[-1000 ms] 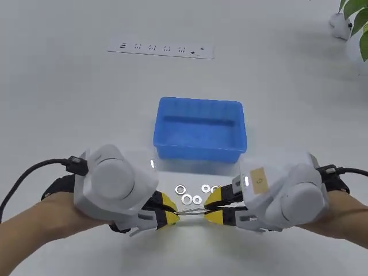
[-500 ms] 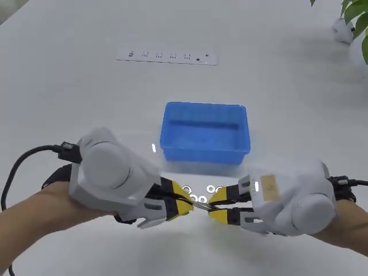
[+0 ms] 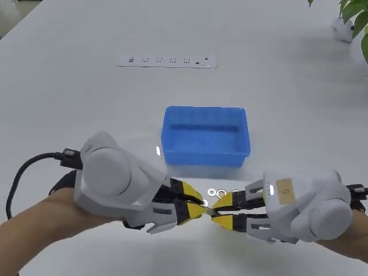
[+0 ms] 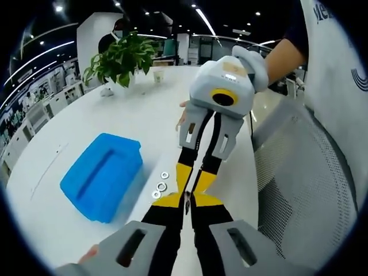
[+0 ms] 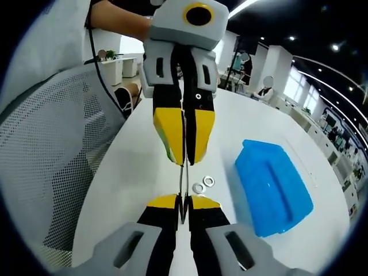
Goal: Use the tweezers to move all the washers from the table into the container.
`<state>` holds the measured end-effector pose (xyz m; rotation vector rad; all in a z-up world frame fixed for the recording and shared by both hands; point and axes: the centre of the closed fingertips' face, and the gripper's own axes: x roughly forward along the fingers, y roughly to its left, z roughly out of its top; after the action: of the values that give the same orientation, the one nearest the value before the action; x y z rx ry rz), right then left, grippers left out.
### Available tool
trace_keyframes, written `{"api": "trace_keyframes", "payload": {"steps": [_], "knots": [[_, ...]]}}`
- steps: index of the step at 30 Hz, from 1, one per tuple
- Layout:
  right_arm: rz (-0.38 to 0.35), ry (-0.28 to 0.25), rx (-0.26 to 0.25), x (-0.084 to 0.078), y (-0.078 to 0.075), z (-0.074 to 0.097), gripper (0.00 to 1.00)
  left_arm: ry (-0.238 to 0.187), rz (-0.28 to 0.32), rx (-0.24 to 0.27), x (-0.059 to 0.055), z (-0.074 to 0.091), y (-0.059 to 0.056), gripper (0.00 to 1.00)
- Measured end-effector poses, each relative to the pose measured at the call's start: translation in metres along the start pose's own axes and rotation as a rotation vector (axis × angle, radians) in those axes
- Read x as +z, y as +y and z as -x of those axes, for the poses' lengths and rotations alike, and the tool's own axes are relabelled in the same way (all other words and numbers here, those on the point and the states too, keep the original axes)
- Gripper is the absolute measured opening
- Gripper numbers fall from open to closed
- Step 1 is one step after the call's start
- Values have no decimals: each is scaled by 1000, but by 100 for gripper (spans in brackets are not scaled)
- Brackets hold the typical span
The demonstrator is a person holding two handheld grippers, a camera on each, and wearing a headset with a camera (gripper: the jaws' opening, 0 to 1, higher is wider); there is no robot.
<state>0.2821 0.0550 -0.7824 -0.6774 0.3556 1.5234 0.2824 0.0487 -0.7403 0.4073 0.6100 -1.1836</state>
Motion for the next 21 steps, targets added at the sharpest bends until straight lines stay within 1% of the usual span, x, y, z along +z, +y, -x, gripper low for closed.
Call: {"api": "trace_keyframes", "payload": {"steps": [4,7,10,14,19,21], "knots": [[-18,-11,5,-1,1,-2,7,22,-3,-11,-5,-4,-1,8],[-27,-25,9,1,2,-2,7,25,-4,-12,-7,-2,0,9],[-41,-41,7,3,1,-3,7,7,0,-15,-6,1,0,9],[-76,-71,2,7,1,-3,7,-31,-3,-19,0,5,-1,8],[-93,-96,7,13,3,-4,7,-69,-46,-23,9,6,-6,8],[-91,-96,8,14,4,-6,7,-75,-47,-25,9,5,-7,8]]}}
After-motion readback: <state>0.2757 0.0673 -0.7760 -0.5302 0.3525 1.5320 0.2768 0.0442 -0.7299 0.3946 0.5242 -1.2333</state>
